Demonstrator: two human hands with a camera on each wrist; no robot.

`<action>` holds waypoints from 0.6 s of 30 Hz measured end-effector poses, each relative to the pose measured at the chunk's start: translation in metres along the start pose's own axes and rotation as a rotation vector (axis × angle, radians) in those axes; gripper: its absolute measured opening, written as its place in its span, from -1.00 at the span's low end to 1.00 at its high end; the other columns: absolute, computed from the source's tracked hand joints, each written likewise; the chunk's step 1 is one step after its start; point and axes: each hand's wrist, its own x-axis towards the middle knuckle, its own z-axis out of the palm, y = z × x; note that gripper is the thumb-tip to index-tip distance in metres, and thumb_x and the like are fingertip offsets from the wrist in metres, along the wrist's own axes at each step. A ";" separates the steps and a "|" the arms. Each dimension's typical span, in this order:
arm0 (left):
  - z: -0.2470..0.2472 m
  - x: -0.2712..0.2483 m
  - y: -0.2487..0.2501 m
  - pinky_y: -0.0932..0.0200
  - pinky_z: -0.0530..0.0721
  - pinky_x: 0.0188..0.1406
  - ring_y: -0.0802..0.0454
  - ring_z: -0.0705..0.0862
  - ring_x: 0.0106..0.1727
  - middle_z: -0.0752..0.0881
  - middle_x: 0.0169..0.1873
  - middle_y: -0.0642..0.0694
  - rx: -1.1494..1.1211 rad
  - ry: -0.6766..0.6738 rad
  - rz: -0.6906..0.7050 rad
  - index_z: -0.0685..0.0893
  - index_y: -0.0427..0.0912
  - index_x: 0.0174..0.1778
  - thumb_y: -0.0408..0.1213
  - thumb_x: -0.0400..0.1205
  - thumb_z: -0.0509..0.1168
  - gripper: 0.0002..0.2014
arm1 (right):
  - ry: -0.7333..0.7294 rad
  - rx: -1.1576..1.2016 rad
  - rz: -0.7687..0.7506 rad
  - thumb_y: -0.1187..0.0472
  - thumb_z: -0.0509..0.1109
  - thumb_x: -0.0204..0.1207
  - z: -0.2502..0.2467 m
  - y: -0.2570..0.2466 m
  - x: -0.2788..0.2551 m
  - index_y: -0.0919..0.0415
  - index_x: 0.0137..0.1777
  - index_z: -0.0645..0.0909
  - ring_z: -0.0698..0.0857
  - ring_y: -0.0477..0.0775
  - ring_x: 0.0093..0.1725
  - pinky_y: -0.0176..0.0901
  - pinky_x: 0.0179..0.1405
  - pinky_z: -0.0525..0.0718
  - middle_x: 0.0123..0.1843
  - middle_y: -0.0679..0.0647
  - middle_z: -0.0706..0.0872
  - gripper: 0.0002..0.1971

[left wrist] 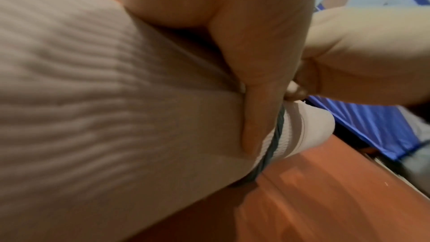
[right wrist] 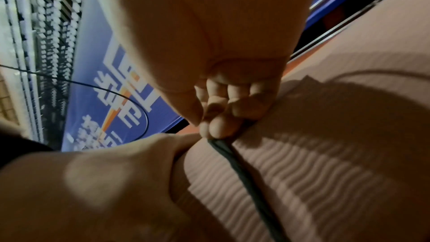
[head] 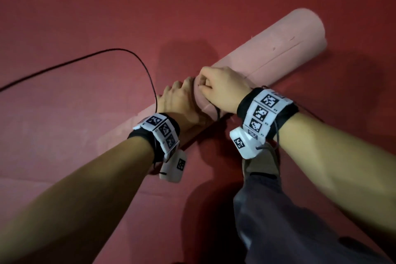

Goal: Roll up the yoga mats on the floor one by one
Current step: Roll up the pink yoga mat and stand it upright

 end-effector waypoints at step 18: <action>-0.319 -0.237 0.135 -0.23 0.63 0.31 -0.16 0.60 0.37 0.60 0.37 0.00 -0.399 0.173 -0.035 0.29 0.21 0.59 0.36 -0.10 0.51 0.24 | 0.510 0.751 0.342 0.17 0.41 0.43 -0.319 -0.160 -0.174 -0.08 -0.24 0.60 0.75 0.33 -0.14 0.33 -0.12 0.76 -0.27 0.13 0.70 -0.89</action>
